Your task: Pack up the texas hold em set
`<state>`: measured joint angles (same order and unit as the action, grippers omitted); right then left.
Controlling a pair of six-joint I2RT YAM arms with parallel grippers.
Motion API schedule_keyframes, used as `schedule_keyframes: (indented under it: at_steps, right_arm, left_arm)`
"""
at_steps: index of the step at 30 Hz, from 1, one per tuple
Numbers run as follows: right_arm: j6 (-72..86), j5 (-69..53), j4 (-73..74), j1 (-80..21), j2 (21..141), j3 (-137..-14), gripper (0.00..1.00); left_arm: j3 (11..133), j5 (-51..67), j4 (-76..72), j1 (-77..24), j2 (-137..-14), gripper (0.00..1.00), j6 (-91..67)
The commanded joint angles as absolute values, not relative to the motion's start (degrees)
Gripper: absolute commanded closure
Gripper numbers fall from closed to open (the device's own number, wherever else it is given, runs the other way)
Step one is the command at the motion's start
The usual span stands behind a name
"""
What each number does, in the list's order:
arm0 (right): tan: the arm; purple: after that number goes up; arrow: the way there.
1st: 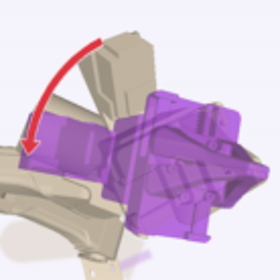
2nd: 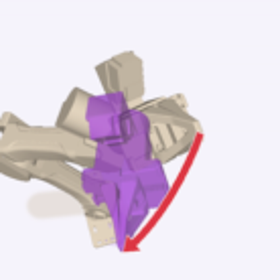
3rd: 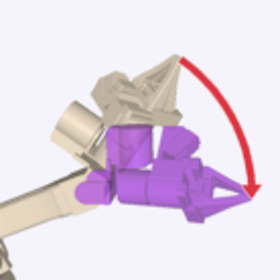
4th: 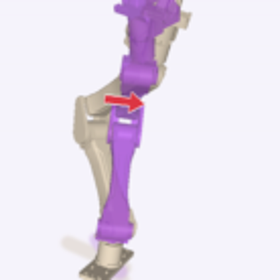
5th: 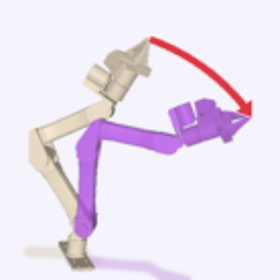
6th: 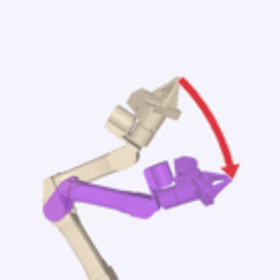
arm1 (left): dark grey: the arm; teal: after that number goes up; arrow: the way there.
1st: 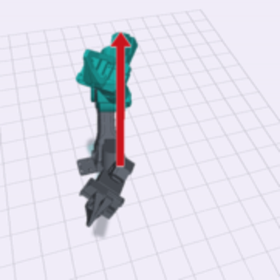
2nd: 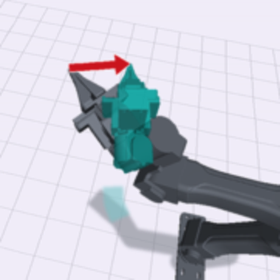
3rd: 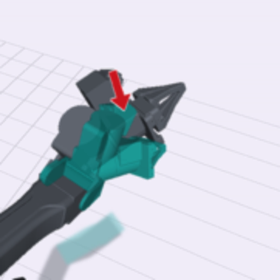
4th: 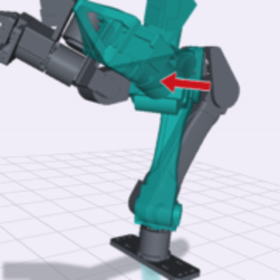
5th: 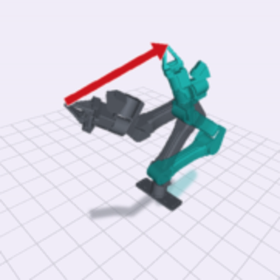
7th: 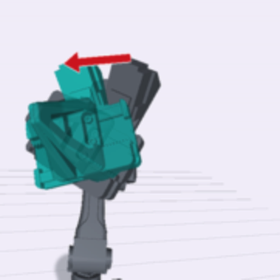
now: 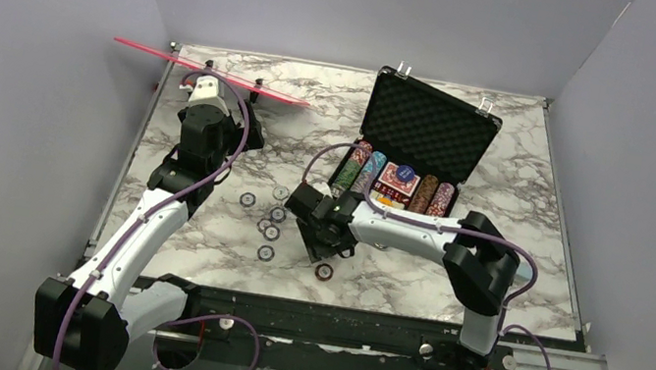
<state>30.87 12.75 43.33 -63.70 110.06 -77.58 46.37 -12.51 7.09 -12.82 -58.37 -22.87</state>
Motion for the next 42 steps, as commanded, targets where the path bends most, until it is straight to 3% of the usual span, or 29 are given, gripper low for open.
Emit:
schedule_keyframes:
  at_steps: [1,11,17,25,35,42]
  right_arm:
    - [30.1,11.7,41.7,-64.0,105.1,-77.8,0.40]
    - [29.5,7.3,41.2,-65.4,105.8,-74.3,0.30]
    - [30.7,8.0,42.1,-65.7,108.4,-74.5,0.30]
    - [31.5,8.2,43.1,-65.7,112.3,-74.8,0.42]
    - [33.5,10.7,44.0,-65.7,112.3,-74.7,0.71]
    - [35.4,14.2,42.4,-65.7,106.3,-74.8,0.74]
  left_arm:
    - [47.1,-13.4,7.0,-12.6,-57.6,0.01,-22.5]
    - [47.0,-13.4,6.9,-12.6,-57.5,0.01,-22.7]
    - [46.8,-13.8,6.8,-12.6,-57.1,0.01,-22.6]
    - [46.8,-13.9,6.8,-12.6,-57.2,0.01,-22.7]
    - [47.0,-13.6,6.7,-12.6,-57.2,0.01,-22.7]
    - [46.9,-12.8,6.6,-12.6,-57.7,0.01,-22.7]
